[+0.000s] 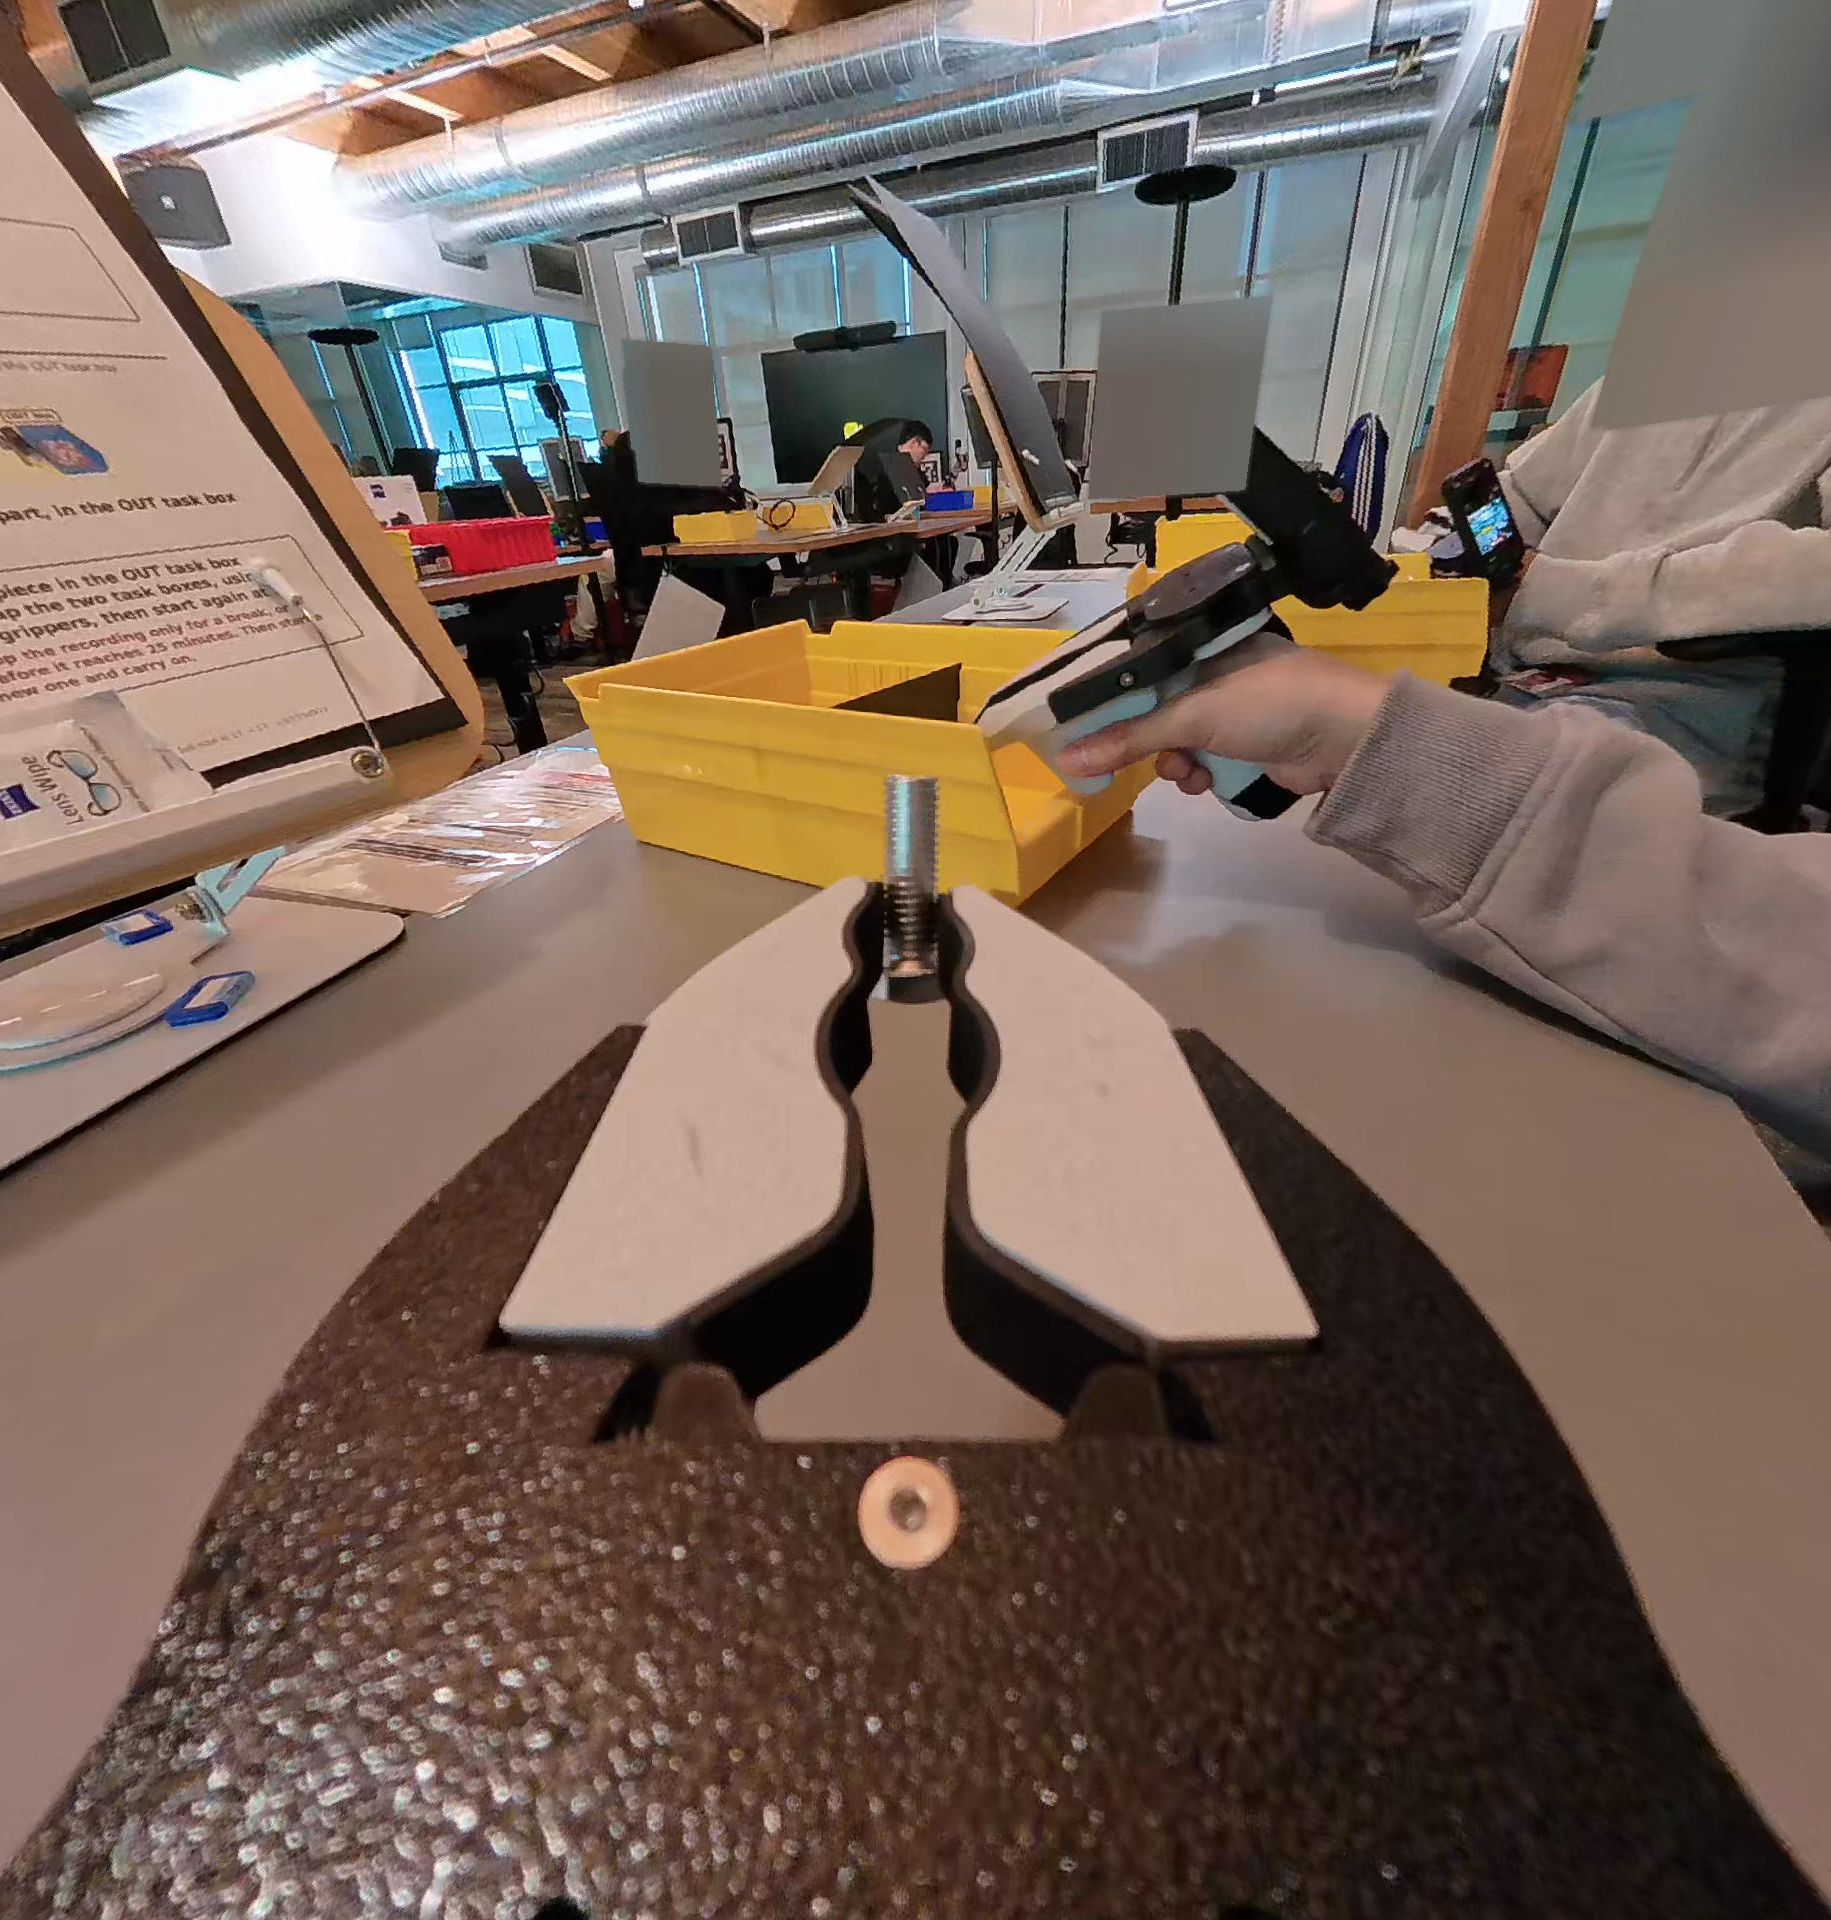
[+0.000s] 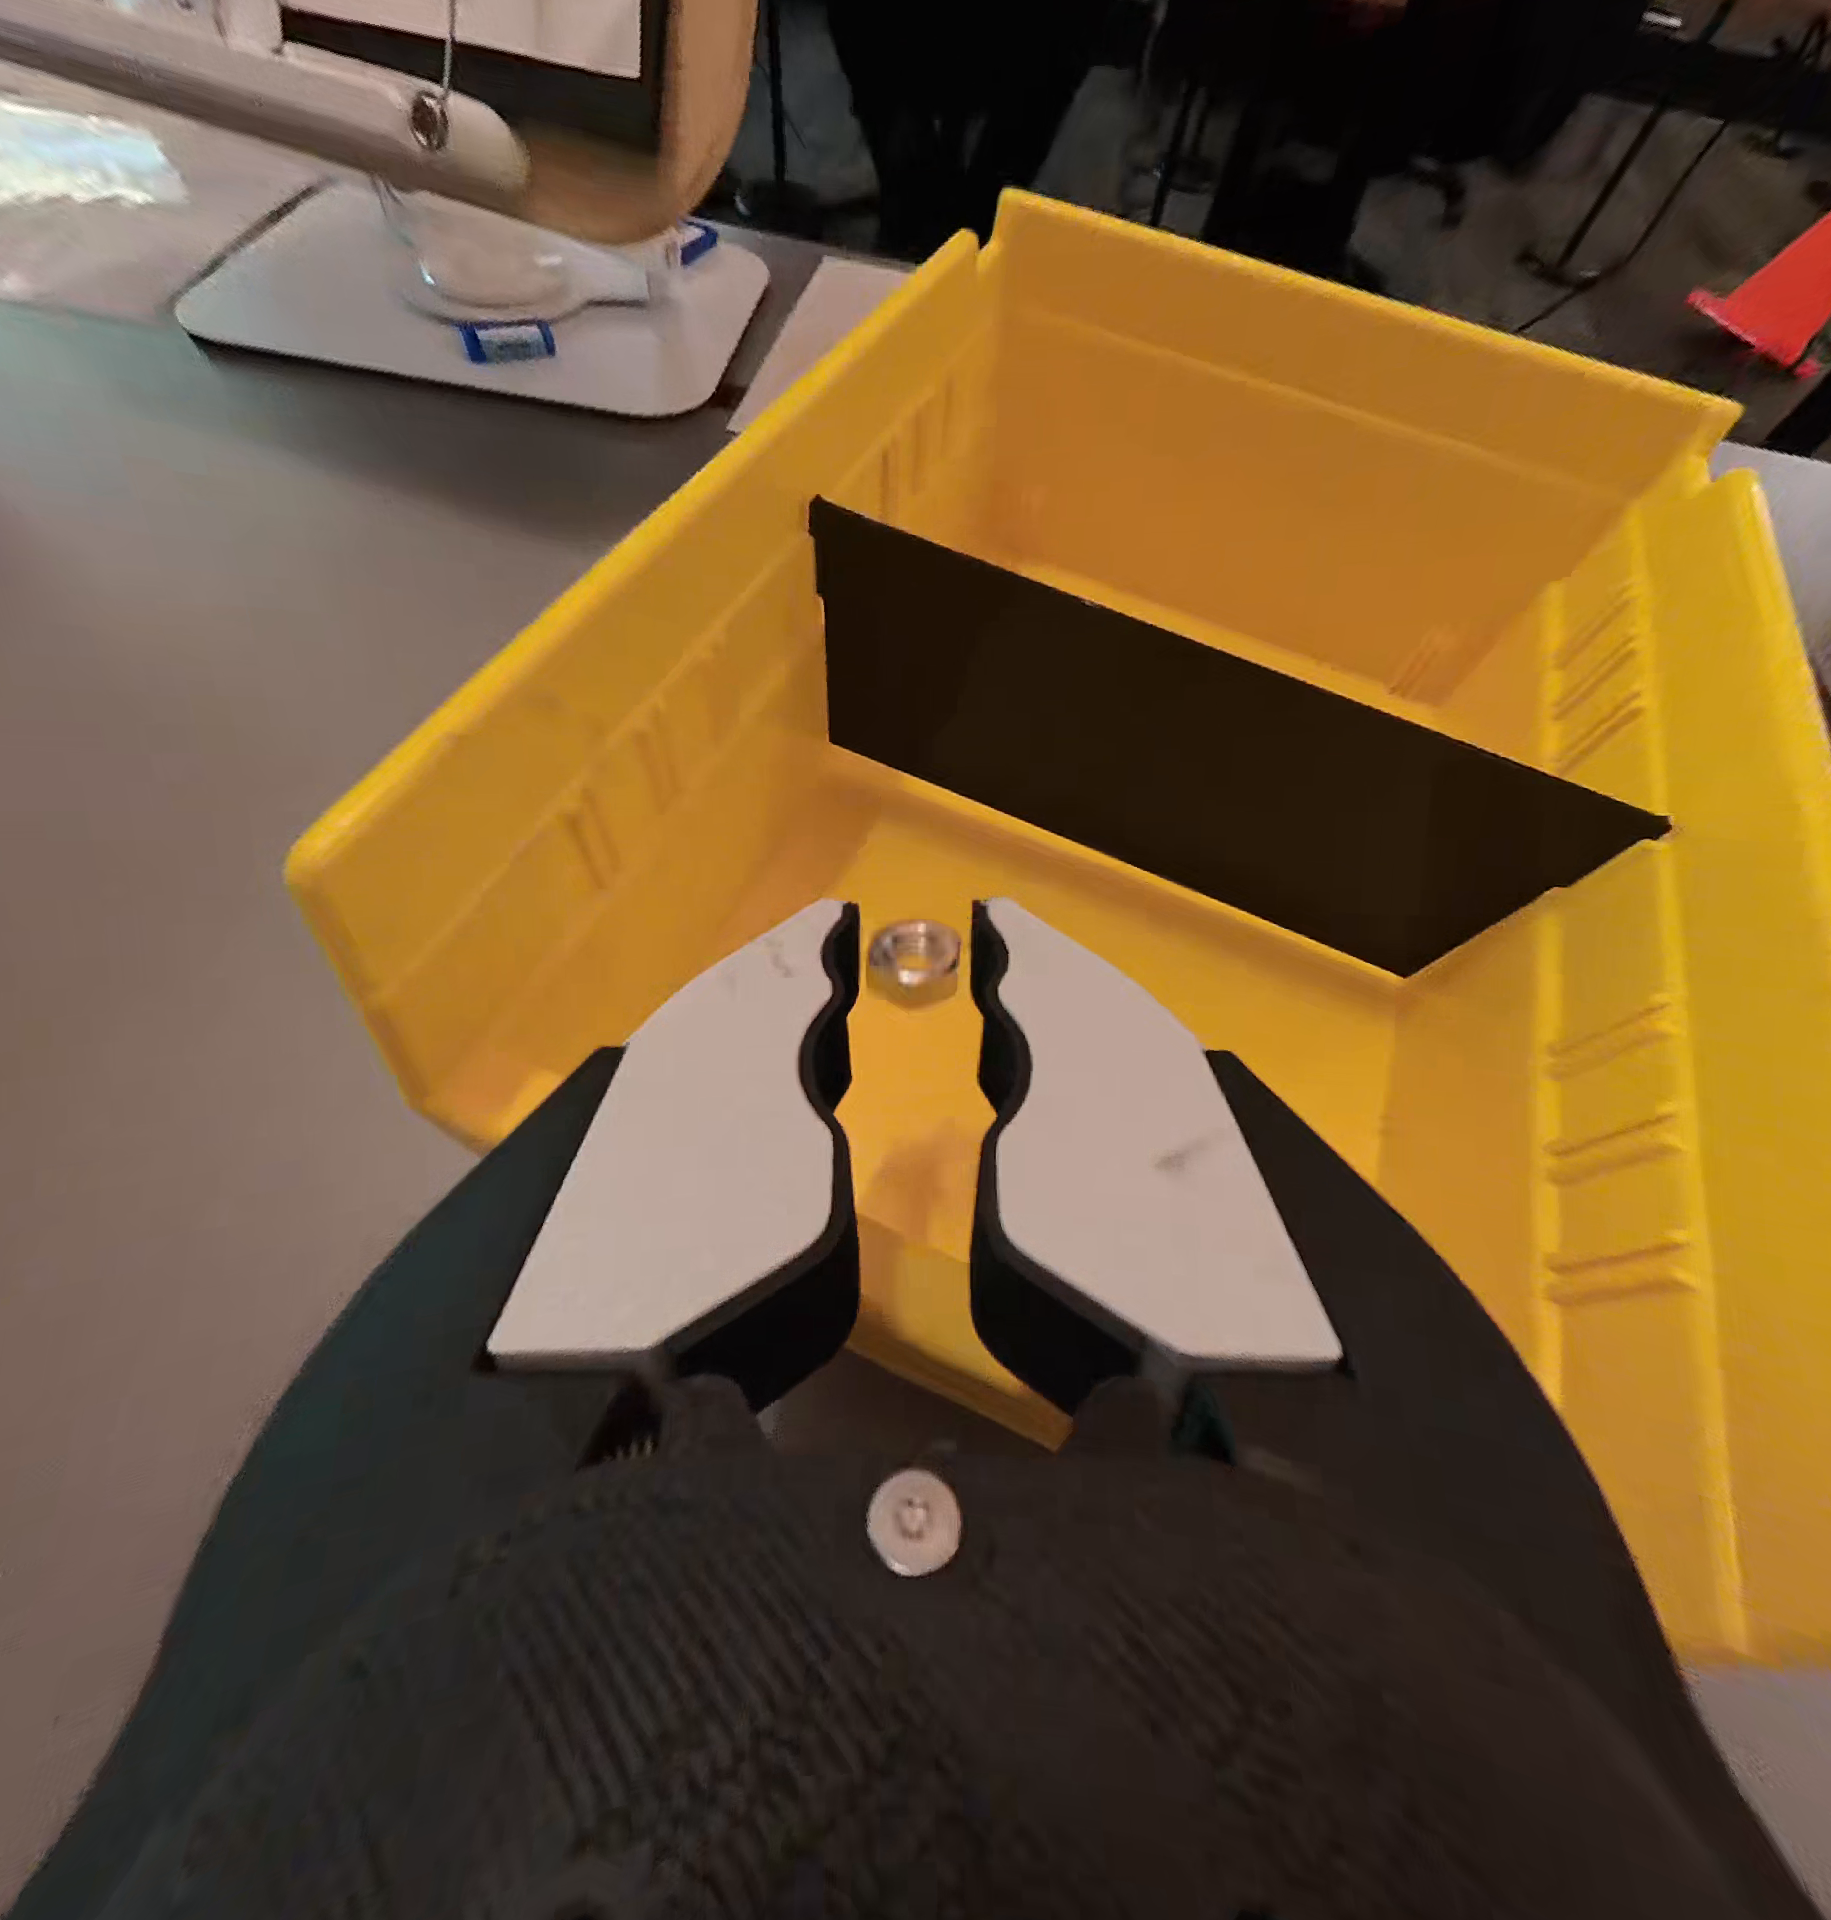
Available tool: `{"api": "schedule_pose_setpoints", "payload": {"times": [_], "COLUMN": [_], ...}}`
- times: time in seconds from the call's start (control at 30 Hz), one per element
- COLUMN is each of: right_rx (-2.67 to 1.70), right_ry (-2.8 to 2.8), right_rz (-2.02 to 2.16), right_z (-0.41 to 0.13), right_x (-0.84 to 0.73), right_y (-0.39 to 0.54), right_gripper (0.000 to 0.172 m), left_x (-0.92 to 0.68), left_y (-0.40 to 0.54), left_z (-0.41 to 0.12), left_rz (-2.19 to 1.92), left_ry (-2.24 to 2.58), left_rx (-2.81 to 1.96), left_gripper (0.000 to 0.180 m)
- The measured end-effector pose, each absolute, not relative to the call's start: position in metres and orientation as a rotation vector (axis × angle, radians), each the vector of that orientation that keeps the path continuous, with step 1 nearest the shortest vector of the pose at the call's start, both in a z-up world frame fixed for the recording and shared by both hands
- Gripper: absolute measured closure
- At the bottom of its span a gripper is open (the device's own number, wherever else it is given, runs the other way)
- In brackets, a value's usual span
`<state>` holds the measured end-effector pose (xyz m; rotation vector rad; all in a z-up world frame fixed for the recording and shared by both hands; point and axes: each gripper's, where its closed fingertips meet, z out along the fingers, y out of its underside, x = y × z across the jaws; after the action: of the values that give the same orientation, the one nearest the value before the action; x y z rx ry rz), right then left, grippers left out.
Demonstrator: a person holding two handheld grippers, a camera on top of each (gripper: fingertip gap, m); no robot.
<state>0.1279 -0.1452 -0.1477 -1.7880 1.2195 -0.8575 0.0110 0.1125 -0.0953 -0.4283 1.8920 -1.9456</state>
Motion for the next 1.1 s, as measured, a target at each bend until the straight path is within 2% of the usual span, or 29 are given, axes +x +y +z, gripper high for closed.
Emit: {"api": "schedule_pose_setpoints", "payload": {"times": [0.1,0.23,0.37,0.53,0.63,0.8,1.0,1.03,1.1], "right_rx": [-1.735,-1.609,-1.488,-1.515,-1.532,-1.527,-1.588,-1.590,-1.611], "right_ry": [1.200,1.018,0.385,0.113,0.091,0.149,0.117,0.127,0.186], "right_rz": [-0.826,-0.826,-0.558,-0.108,-0.124,-0.198,-0.290,-0.382,-0.643], "right_z": [-0.142,-0.106,-0.049,-0.051,-0.056,-0.061,-0.063,-0.059,-0.045], "right_x": [0.127,0.120,0.058,-0.006,-0.014,-0.003,0.000,0.006,0.033], "right_y": [-0.143,-0.129,-0.030,0.084,0.112,0.121,0.119,0.114,0.087], "right_gripper": [0.132,0.122,0.137,0.140,0.142,0.163,0.162,0.162,0.162], "left_x": [0.012,0.015,0.014,0.002,-0.002,-0.001,0.003,0.006,0.014], "left_y": [0.114,0.116,0.114,0.106,0.104,0.104,0.104,0.106,0.113], "left_z": [-0.097,-0.098,-0.095,-0.082,-0.080,-0.081,-0.081,-0.080,-0.080], "left_rz": [-1.949,-1.945,-1.974,-2.051,-2.039,-2.034,-1.995,-1.993,-1.957], "left_ry": [1.899,1.894,1.870,1.808,1.802,1.810,1.766,1.733,1.693], "left_rx": [-0.446,-0.467,-0.466,-0.369,-0.316,-0.318,-0.338,-0.361,-0.414], "left_gripper": [0.172,0.172,0.172,0.172,0.172,0.172,0.171,0.169,0.147]}}
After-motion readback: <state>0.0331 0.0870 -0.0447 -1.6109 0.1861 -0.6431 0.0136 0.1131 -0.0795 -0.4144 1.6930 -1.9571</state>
